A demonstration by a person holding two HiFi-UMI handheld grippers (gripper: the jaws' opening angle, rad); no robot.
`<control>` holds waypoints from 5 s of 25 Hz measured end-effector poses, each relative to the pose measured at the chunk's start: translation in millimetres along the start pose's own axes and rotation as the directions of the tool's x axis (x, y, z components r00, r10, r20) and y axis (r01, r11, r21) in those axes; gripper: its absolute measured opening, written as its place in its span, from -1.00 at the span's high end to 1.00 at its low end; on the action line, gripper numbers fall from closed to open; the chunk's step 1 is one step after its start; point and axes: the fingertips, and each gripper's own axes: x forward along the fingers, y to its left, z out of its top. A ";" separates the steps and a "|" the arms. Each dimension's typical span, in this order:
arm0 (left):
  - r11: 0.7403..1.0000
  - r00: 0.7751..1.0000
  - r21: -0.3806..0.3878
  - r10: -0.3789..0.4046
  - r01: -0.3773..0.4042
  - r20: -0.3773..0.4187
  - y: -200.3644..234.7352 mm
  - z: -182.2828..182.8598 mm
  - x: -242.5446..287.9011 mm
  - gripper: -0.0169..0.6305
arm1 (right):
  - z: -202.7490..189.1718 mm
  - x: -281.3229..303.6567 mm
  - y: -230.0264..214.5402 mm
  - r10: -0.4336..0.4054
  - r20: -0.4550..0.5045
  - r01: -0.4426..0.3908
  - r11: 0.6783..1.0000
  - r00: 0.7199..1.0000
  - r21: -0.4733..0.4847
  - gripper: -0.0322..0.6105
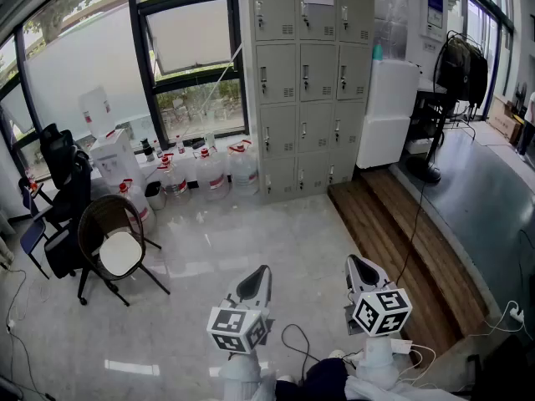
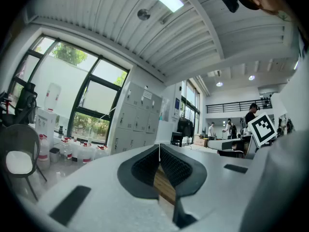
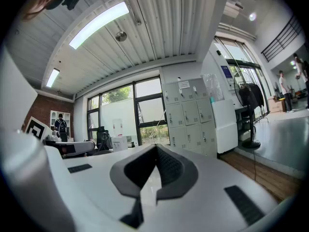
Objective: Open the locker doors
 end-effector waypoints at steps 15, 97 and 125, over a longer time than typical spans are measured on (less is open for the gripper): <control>0.999 0.992 -0.002 -0.038 0.038 -0.116 2.2 -50.0 -10.6 0.91 | -36.4 -13.2 3.4 -0.058 -0.031 0.060 0.997 0.998 0.045 0.90; 1.000 0.991 -0.001 0.021 -0.022 -0.132 103.7 -52.2 452.3 0.91 | 2.8 377.4 -265.7 0.048 -0.107 -0.045 0.998 0.993 0.033 0.90; 0.998 0.991 0.037 -0.053 0.058 -0.123 226.6 4.4 660.3 0.91 | 54.5 592.1 -331.1 -0.031 -0.059 0.033 0.999 0.998 0.026 0.90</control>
